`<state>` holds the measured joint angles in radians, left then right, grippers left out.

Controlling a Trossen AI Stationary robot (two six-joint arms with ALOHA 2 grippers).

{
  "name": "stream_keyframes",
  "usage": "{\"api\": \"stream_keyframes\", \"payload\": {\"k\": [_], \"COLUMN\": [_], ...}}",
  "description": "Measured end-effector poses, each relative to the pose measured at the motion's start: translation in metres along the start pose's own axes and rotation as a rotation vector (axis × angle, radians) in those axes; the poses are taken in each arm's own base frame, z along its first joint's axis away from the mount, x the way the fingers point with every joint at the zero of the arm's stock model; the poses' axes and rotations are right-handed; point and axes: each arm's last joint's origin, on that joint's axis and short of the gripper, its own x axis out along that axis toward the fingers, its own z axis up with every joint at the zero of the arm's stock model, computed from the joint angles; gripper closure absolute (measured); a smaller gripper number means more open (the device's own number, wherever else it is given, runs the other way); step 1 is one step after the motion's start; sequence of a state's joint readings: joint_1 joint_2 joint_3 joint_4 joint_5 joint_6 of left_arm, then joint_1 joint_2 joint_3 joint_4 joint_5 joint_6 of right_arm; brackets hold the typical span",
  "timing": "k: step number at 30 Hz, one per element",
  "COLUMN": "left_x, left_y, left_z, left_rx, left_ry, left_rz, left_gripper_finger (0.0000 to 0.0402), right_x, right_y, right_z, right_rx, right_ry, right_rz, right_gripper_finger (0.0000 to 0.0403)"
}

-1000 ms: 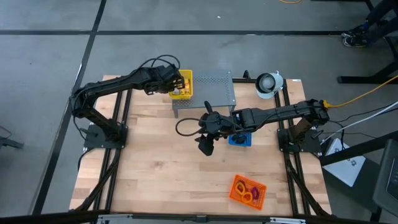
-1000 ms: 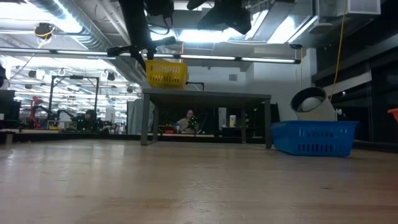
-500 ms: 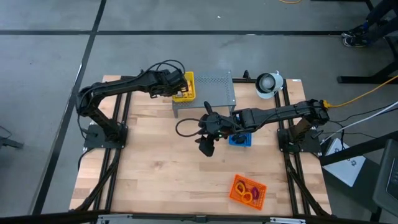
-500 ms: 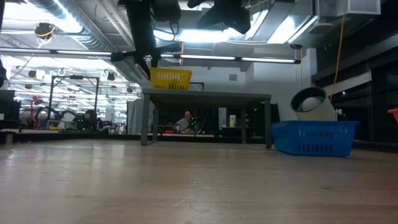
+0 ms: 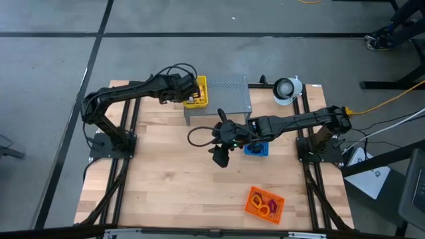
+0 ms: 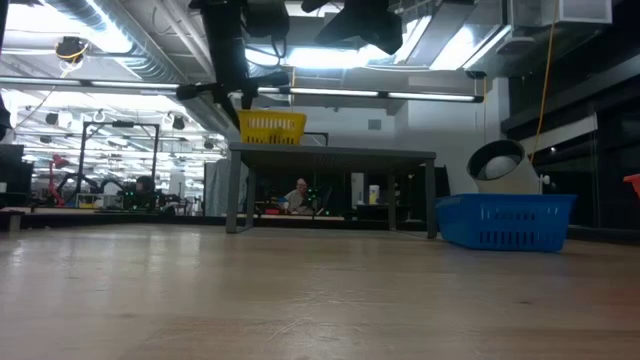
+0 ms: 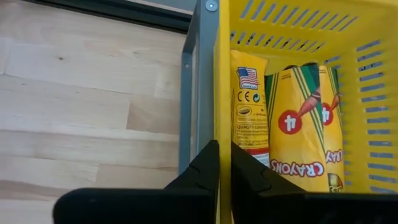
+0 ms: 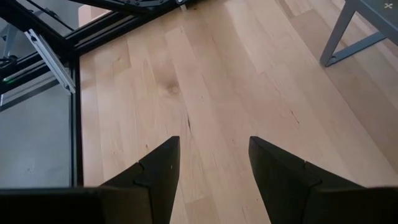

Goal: Pick & Place Office Desk Supplies
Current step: Put the yellow bin with the box of crayons on the shelf, then put the blue bin with the rubber bands on the shelf

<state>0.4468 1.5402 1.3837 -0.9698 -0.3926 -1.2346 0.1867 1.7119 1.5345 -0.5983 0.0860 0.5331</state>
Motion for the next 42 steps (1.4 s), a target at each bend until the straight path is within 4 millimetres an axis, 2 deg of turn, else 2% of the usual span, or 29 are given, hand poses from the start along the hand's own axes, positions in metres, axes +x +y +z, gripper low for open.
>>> {"api": "stream_keyframes", "payload": {"k": [10, 24, 35, 42], "left_x": [0.000, -0.002, -0.021, -0.050], "left_y": [0.003, 0.003, 0.009, 0.022], "left_z": [0.000, 0.001, 0.007, 0.016], "left_rx": [0.001, -0.001, 0.062, 0.171], "left_ry": [0.004, 0.006, -0.019, -0.067], "left_rz": [0.028, 0.013, -0.044, -0.116], "left_gripper_finger": [0.0388, 0.0337, 0.0301, 0.0268], "right_x": [0.000, 0.000, 0.000, 0.000], "right_y": [0.000, 0.000, 0.000, 0.000], "right_z": [0.000, 0.000, 0.000, 0.003], "right_rx": [0.000, 0.002, 0.002, -0.005], "right_ry": [0.000, -0.001, -0.002, -0.028], "right_rz": [0.000, 0.000, -0.002, 0.009], "right_gripper_finger": [0.0209, 0.0209, 0.0209, 0.0209]}}
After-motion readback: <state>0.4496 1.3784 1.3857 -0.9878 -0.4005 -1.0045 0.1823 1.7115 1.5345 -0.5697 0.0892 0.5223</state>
